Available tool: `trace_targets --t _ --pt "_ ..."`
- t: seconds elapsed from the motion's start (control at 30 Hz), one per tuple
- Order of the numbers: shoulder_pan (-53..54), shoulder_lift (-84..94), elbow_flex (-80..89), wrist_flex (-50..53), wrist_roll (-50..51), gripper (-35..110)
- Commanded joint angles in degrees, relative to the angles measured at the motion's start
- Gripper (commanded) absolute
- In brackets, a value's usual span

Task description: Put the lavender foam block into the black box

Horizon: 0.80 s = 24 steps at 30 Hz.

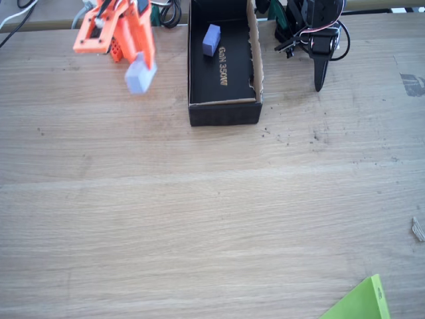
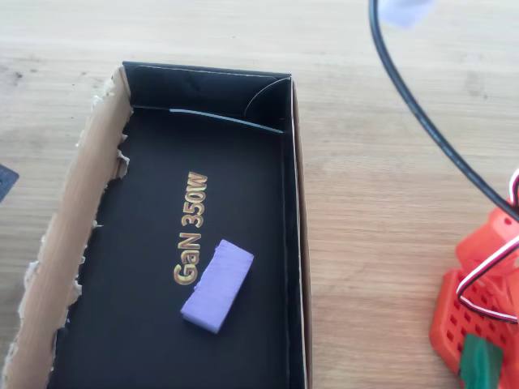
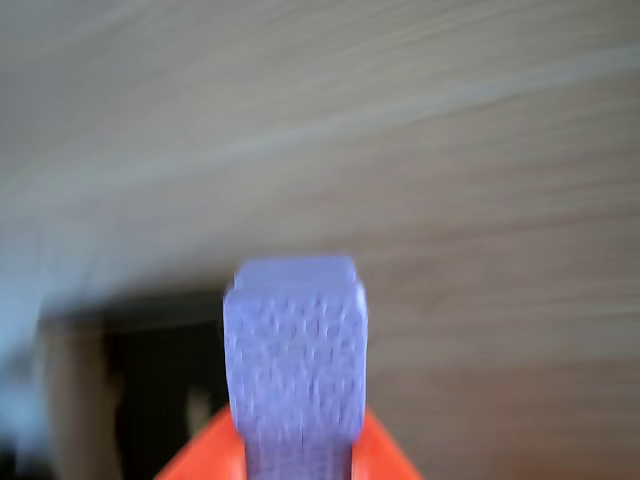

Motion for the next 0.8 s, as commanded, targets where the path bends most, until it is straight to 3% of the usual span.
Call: trace_targets --t 0.0,0.17,0.37,0.57,0.77 --pt "-9.6 -2.0 -2.5 -3.3 2.4 0" --pt "-21.2 -17.9 -12.8 -7.1 -0.7 0" --pt "-26.0 -35.6 -31.1 -2.5 -4.9 0" --pt "-26.6 -36.6 -32.0 -4.7 -11.2 4" --pt "-26.5 -35.9 -31.6 -4.0 -10.7 0"
